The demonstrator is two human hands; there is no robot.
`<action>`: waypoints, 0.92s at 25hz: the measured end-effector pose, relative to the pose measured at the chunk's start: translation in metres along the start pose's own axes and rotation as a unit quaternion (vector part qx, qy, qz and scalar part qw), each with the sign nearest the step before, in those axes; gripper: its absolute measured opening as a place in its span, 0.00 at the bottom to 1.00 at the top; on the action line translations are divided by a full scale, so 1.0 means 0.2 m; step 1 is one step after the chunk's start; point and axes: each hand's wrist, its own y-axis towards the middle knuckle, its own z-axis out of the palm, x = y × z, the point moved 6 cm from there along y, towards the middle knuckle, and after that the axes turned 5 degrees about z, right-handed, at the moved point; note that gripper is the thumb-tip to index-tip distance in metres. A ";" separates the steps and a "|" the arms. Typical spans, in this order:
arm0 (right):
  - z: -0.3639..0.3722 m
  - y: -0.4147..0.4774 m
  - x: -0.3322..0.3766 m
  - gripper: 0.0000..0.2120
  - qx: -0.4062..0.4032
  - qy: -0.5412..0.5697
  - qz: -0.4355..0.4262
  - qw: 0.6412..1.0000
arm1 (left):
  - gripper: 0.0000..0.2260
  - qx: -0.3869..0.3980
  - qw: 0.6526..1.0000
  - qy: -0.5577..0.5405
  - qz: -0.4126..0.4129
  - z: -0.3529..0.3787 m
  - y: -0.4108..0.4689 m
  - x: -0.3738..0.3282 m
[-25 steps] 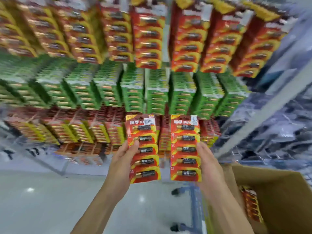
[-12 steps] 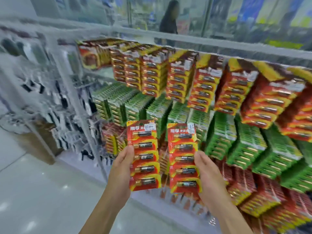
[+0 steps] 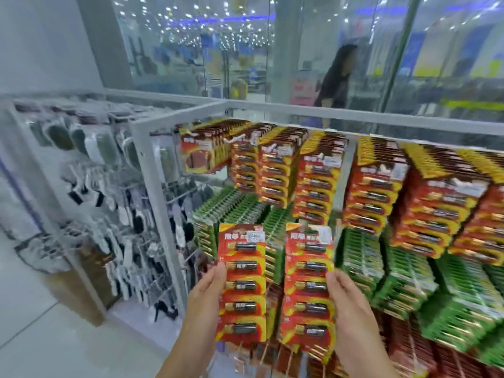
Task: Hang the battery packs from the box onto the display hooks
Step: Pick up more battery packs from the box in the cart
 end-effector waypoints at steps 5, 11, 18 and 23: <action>0.29 0.09 0.06 0.23 -0.008 -0.042 -0.023 0.999 | 0.23 0.023 0.999 0.039 0.011 -0.11 0.24 -0.20; 0.52 0.18 0.12 0.19 -0.048 -0.033 -0.049 0.997 | 0.28 0.069 0.997 0.035 0.026 -0.11 0.48 -0.36; 0.53 0.22 0.09 0.27 -0.107 0.010 -0.068 0.992 | 0.16 0.135 0.986 0.041 0.092 0.05 0.71 -0.72; 0.52 0.19 0.08 0.06 -0.138 0.028 -0.086 0.986 | 0.15 0.159 0.984 0.035 0.074 0.08 0.81 -0.70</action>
